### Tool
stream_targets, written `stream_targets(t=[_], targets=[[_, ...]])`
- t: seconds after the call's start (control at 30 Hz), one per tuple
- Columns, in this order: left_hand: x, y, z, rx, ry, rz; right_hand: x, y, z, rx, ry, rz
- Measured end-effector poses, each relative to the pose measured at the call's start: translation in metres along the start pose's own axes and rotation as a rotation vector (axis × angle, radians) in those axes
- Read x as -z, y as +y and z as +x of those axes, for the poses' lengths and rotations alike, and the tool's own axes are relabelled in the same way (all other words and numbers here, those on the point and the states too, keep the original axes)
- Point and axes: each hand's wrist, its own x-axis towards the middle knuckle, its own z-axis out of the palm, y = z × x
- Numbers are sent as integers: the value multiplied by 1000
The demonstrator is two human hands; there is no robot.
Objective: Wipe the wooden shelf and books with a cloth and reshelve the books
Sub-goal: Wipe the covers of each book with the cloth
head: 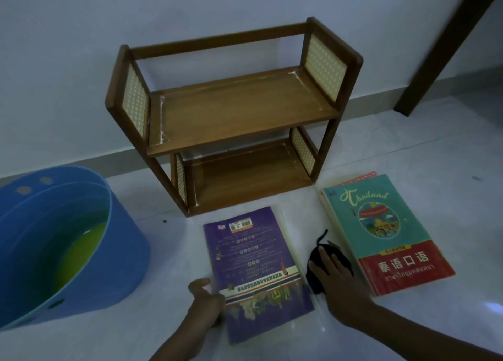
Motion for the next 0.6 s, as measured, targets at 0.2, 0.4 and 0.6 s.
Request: stream_targets(t=[0.2, 0.4, 0.6], targets=[[34, -21, 0, -692, -129, 730, -2, 1, 0, -15, 31, 66], [32, 36, -27, -997, -68, 896, 17, 26, 5, 121, -12, 234], [44, 74, -37, -1264, 111, 618, 46, 32, 15, 24, 107, 683]])
